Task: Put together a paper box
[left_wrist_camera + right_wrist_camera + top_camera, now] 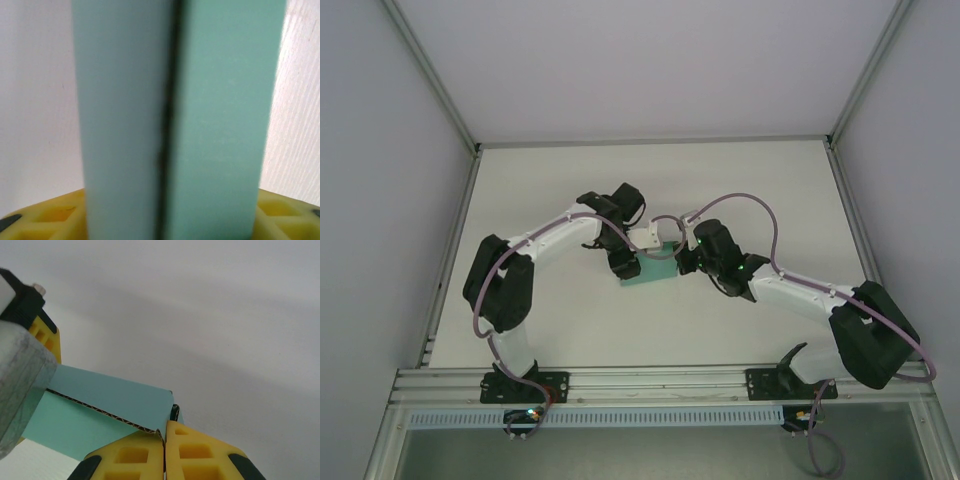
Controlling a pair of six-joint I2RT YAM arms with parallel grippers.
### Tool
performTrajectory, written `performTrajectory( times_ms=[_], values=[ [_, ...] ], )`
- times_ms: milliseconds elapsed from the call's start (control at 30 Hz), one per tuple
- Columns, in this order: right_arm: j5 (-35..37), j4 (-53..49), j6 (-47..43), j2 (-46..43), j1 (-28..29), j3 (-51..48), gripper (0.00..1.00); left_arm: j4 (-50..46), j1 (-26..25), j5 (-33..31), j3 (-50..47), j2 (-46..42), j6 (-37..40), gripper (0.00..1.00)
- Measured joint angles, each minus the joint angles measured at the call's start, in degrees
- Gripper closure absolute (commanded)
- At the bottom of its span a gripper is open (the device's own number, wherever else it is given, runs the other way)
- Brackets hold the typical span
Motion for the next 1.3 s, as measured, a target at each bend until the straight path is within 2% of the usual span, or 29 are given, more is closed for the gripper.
performTrajectory(
  times_ms=[100, 133, 300, 433, 467, 500, 567, 633, 733, 867, 1067, 1300],
  values=[
    [1.40, -0.74, 0.00, -0.31, 0.55, 0.07, 1.00, 1.36, -0.07, 0.07, -0.76, -1.25, -0.76, 0.17],
    [1.73, -1.16, 0.00, -0.44, 0.90, 0.15, 1.00, 2.14, -0.24, 0.07, -1.29, -2.16, -1.16, 0.01],
    [4.35, -4.28, 0.33, -0.66, 2.40, 1.27, 1.00, 6.40, -1.05, -0.02, -5.09, -9.53, -4.24, 0.00],
    [6.38, -6.95, 1.64, -0.66, 3.43, 2.40, 1.00, 10.34, -1.03, -2.36, -8.55, -16.61, -10.34, 0.00],
    [6.80, -7.50, 1.92, -0.66, 3.58, 2.69, 1.00, 11.17, -0.79, -3.19, -9.25, -18.12, -12.37, 0.02],
    [7.19, -8.35, 2.38, -0.66, 3.72, 3.06, 1.00, 11.98, -0.46, -4.09, -10.05, -19.67, -14.91, 0.09],
    [7.58, -9.62, 2.93, -0.66, 3.80, 3.67, 1.00, 13.03, 0.83, -5.60, -11.61, -22.10, -19.98, 0.30],
    [7.69, -10.93, 3.43, -0.52, 3.82, 4.35, 1.00, 13.33, 2.56, -6.38, -13.16, -23.98, -24.52, 0.36],
    [8.22, -12.79, 4.39, 0.15, 3.87, 5.68, 1.00, 13.53, 3.61, -7.39, -15.69, -25.68, -29.27, 0.35],
    [9.40, -15.76, 6.27, 1.01, 4.44, 7.74, 1.00, 12.70, 0.61, -10.10, -16.63, -26.08, -34.71, 0.34],
    [10.69, -17.97, 8.92, 1.40, 5.01, 8.81, 1.00, 11.85, -3.41, -15.37, -16.68, -27.08, -41.27, 0.43],
    [11.87, -19.43, 10.54, 2.19, 5.70, 10.03, 1.00, 11.39, -5.68, -19.04, -16.74, -27.47, -46.42, 0.39]
  ],
)
